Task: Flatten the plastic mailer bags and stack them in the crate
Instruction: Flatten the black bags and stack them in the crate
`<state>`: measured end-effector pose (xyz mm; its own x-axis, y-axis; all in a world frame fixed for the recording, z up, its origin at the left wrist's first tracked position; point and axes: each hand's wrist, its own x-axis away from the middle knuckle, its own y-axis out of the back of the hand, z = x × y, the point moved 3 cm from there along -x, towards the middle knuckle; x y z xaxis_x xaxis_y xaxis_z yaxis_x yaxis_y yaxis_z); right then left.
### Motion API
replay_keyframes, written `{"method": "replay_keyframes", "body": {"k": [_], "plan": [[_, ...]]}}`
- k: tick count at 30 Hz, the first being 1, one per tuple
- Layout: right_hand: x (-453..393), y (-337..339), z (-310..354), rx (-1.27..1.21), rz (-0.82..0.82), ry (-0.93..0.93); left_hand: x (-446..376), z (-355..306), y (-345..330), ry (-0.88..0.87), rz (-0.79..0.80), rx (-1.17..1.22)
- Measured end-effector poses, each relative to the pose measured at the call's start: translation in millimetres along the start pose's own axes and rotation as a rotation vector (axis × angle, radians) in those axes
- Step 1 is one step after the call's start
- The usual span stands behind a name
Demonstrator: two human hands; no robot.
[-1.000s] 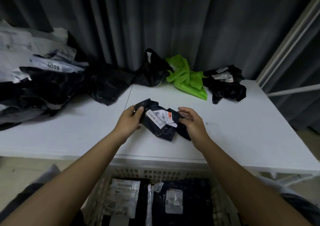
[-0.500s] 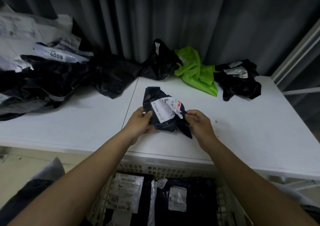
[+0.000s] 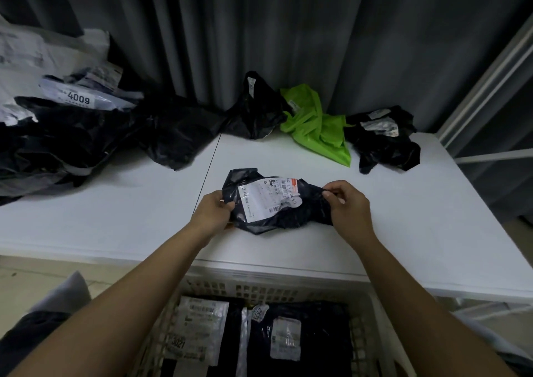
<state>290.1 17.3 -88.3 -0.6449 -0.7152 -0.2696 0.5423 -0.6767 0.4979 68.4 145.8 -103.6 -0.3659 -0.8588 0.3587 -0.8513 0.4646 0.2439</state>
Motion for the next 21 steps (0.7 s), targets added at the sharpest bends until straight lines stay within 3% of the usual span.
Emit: {"method": "replay_keyframes", "body": {"k": [5,8,11,15,21], "plan": [[1,1,-1,0.274,0.097,0.068,-5,10,-4,0.013,0.066,-0.154],[12,-5,33,0.343,0.011,0.275,-7,16,-9,0.009,0.063,-0.152],[22,-31,60,0.514,0.169,0.431,-12,19,-13,-0.005,0.078,-0.164],[31,-66,30,0.755,0.493,0.320,-12,24,-14,-0.019,0.111,-0.273],[59,-80,-4,0.842,0.466,0.296,-15,24,-10,-0.068,0.070,-0.465]]}}
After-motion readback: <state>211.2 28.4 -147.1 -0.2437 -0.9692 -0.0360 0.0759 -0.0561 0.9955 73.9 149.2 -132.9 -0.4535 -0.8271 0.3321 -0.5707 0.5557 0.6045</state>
